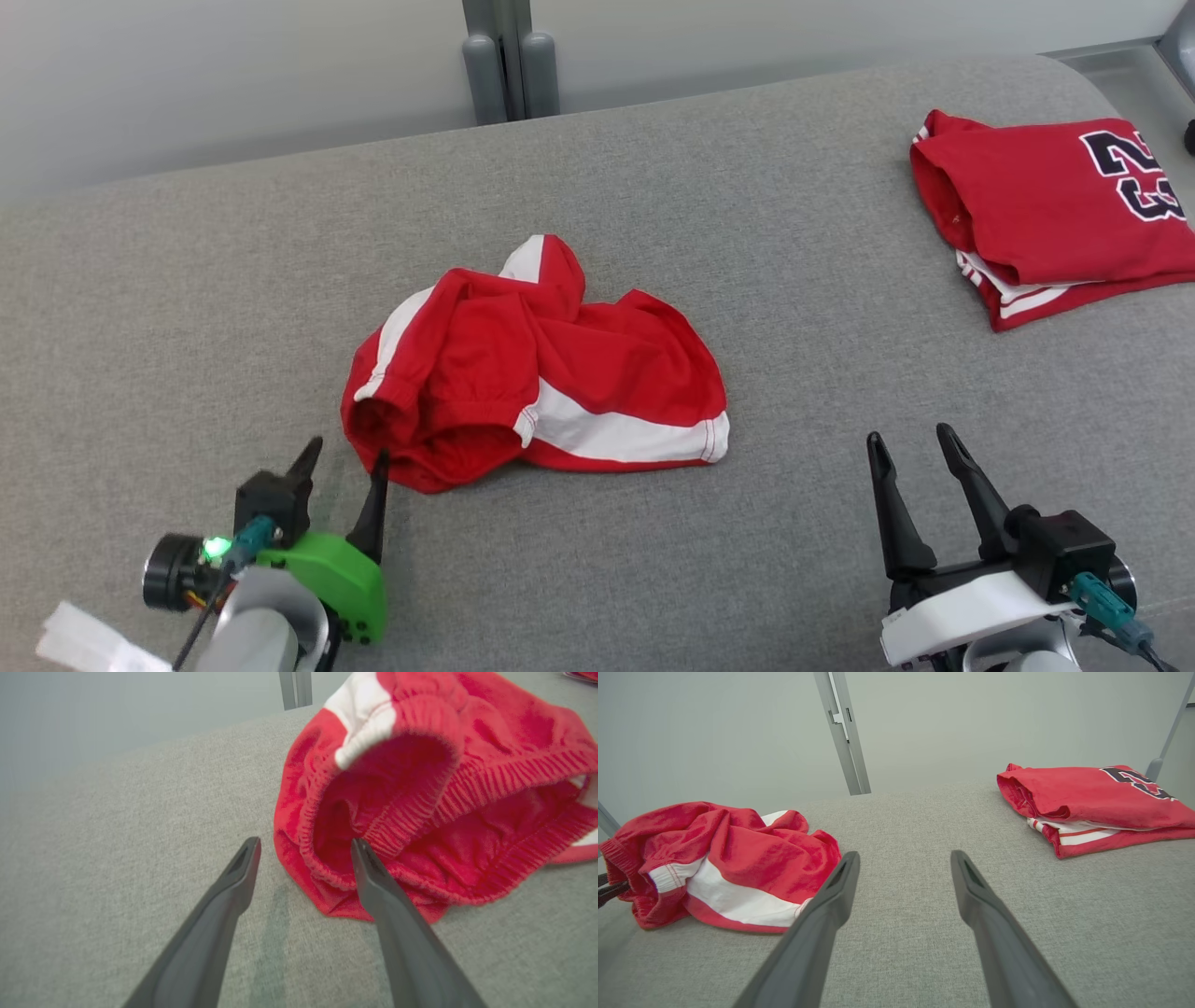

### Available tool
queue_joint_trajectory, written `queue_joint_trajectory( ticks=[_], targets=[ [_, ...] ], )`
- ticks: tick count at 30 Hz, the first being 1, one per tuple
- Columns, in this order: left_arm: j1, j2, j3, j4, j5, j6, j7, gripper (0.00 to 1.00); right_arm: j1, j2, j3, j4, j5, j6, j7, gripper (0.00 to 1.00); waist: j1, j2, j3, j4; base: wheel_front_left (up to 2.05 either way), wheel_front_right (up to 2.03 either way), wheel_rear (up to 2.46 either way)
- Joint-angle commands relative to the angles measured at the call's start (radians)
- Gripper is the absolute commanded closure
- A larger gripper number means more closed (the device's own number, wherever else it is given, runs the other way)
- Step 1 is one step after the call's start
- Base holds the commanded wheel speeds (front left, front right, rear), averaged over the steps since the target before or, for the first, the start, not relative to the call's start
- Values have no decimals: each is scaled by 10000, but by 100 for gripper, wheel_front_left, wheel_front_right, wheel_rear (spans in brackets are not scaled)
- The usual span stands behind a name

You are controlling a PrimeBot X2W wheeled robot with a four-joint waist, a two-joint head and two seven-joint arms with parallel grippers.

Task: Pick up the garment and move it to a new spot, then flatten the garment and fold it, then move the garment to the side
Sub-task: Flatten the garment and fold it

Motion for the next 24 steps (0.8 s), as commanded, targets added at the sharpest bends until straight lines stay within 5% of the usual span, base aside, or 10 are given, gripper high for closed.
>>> queue_joint_trajectory(
  ticks=[1, 5, 11, 24],
  targets=[
    [467, -62, 192, -322, -100, 101, 0, 0, 152, -6, -86, -35, -5, -9, 1, 0, -1, 0, -99, 105, 0, 0, 0],
    [2011, -512, 322, -1513, 31, 324, 2, 0, 270, 5, -230, -89, -16, -7, 1, 0, -1, 0, -156, 360, 0, 0, 0],
    [2912, -1462, 335, -3186, -350, -191, 2, 0, 221, 1, -85, -10, -49, -7, 1, 0, -1, 0, -167, 602, 0, 0, 0],
    [1170, -1962, -324, -1990, -2004, -688, 601, 0, 157, 4, 25, 60, -1, -9, 1, 0, -1, 0, -234, 134, 0, 0, 0]
  ],
)
